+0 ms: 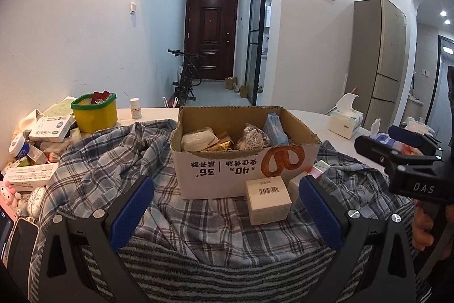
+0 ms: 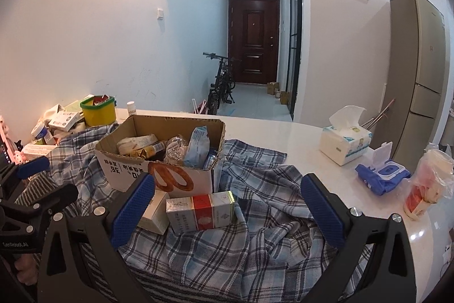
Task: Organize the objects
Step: 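Move the right gripper to the red-and-white carton and close on it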
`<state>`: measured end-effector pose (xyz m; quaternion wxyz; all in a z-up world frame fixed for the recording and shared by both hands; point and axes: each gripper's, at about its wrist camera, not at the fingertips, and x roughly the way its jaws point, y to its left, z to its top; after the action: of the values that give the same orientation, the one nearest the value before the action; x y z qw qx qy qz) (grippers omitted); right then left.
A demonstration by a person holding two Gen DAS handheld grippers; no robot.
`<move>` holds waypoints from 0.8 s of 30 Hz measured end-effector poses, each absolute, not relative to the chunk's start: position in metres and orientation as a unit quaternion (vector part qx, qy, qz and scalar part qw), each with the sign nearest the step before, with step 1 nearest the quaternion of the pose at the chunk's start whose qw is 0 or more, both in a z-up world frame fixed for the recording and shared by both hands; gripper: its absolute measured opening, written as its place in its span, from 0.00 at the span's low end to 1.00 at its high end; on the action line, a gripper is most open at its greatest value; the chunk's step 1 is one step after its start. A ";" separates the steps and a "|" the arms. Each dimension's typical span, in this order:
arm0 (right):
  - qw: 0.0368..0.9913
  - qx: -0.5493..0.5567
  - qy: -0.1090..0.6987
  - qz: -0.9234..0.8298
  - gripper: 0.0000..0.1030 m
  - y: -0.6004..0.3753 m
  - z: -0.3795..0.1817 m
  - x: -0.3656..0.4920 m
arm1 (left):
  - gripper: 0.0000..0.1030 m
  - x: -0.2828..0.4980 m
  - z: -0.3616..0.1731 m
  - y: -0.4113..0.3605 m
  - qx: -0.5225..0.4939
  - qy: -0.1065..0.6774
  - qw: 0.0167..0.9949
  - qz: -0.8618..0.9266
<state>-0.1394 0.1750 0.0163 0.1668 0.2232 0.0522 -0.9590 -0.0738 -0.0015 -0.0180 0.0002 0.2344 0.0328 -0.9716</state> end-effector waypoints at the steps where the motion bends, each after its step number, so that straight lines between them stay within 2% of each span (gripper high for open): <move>1: 0.171 0.229 0.056 -0.957 0.99 0.173 0.014 -0.143 | 1.00 -0.076 -0.018 -0.004 0.235 0.032 0.001 -0.971; 5: 0.178 0.242 0.071 -0.951 0.99 0.159 -0.001 -0.158 | 1.00 -0.091 -0.035 -0.011 0.252 0.021 0.039 -0.967; 10: 0.189 0.274 0.089 -0.939 0.99 0.147 -0.023 -0.170 | 1.00 -0.097 -0.042 -0.022 0.271 0.054 0.013 -0.961; 14: 0.194 0.285 0.105 -0.933 0.98 0.141 -0.033 -0.176 | 1.00 -0.098 -0.046 -0.017 0.278 0.041 0.011 -0.960; 17: 0.190 0.297 0.120 -0.928 0.93 0.136 -0.043 -0.179 | 1.00 -0.094 -0.045 -0.012 0.269 0.028 0.012 -0.963; 24: 0.211 0.303 0.141 -0.919 0.93 0.128 -0.045 -0.185 | 1.00 -0.096 -0.045 -0.015 0.274 0.035 0.003 -0.961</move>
<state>-0.1848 0.1283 -0.0446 0.2108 0.3029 0.1406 -0.9187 -0.0963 -0.0145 -0.0452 0.0029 0.2742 0.0348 -0.9611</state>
